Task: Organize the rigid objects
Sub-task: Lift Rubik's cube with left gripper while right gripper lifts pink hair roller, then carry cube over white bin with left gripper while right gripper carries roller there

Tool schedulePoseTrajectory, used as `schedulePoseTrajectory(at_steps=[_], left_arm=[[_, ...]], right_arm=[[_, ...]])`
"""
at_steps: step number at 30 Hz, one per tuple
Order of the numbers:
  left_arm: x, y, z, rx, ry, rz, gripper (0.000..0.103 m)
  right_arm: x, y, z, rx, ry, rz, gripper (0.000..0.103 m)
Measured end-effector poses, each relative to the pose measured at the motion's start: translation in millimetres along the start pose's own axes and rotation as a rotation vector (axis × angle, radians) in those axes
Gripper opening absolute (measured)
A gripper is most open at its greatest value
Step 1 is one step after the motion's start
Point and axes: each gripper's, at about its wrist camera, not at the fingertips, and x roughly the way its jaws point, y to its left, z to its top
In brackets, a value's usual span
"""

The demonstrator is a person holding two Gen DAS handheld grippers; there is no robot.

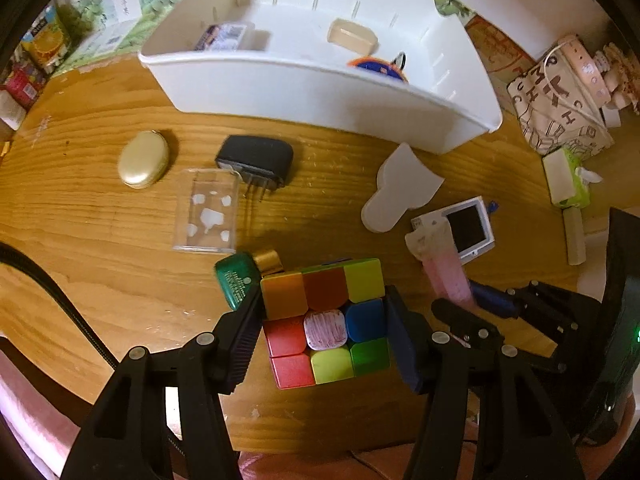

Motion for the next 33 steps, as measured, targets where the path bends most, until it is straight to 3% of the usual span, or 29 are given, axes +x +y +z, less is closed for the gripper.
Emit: schedulePoseTrajectory(at_steps=[20, 33], left_arm=[[-86.8, 12.1, 41.4, 0.016, -0.226, 0.033, 0.062], [-102.9, 15.8, 89.3, 0.086, -0.293, 0.019, 0.062]], right_arm=[[-69.6, 4.5, 82.3, -0.049, -0.206, -0.01, 0.024], [-71.4, -6.8, 124.6, 0.029, -0.281, -0.036, 0.024]])
